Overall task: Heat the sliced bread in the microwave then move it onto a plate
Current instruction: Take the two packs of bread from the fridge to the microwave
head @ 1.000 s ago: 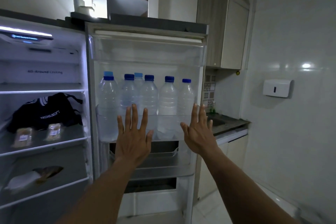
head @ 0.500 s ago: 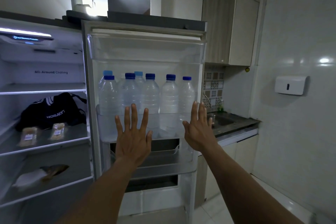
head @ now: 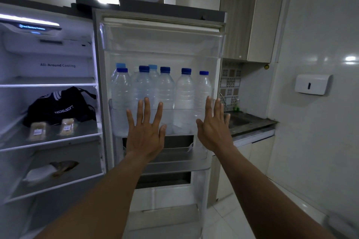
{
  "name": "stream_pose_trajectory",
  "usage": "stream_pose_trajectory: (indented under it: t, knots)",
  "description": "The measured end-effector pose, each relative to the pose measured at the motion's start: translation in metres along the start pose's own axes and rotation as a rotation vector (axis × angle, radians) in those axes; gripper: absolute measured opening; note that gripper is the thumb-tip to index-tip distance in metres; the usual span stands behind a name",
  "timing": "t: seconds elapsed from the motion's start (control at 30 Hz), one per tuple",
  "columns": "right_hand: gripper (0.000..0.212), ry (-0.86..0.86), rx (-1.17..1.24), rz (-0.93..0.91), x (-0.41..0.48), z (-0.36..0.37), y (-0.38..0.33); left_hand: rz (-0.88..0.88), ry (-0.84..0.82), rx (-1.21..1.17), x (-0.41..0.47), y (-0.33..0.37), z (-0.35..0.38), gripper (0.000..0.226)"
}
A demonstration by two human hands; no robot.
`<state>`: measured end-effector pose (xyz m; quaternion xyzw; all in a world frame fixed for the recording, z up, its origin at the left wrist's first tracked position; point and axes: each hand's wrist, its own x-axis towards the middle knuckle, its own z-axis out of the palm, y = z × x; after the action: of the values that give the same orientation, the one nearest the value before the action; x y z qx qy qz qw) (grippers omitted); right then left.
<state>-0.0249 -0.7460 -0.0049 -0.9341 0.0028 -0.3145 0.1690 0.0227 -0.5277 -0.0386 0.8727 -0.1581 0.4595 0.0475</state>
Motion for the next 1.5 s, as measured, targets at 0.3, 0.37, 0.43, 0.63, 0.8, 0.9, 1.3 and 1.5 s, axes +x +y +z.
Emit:
stream_pose_trajectory:
  t: [0.3,0.37,0.43,0.63,0.8,0.9,1.3,1.5]
  knots:
    - [0.067,0.145,-0.065,-0.189,-0.032,0.011,-0.095,-0.048,-0.027,-0.011,-0.022,-0.074,-0.043,0.067]
    - [0.066,0.141,-0.034,-0.231,-0.039,0.021,-0.127,-0.062,-0.055,0.022,-0.035,-0.106,-0.056,0.067]
    - [0.065,0.119,0.012,-0.265,-0.043,0.031,-0.16,-0.066,-0.084,0.052,-0.049,-0.141,-0.067,0.067]
    - [0.064,0.043,0.18,-0.303,-0.038,0.069,-0.272,-0.182,-0.164,0.146,-0.085,-0.255,-0.1,0.066]
    - [0.064,-0.052,0.222,-0.302,-0.029,0.118,-0.348,-0.253,-0.193,0.109,-0.107,-0.332,-0.108,0.064]
    - [0.063,-0.13,0.199,-0.281,-0.017,0.148,-0.376,-0.298,-0.216,0.106,-0.108,-0.366,-0.099,0.062]
    - [0.058,-0.207,0.258,-0.221,0.1,0.331,-0.418,-0.476,-0.313,0.094,-0.082,-0.482,0.039,0.06]
    - [0.055,-0.292,0.27,-0.157,0.178,0.432,-0.434,-0.61,-0.354,0.05,-0.049,-0.539,0.126,0.062]
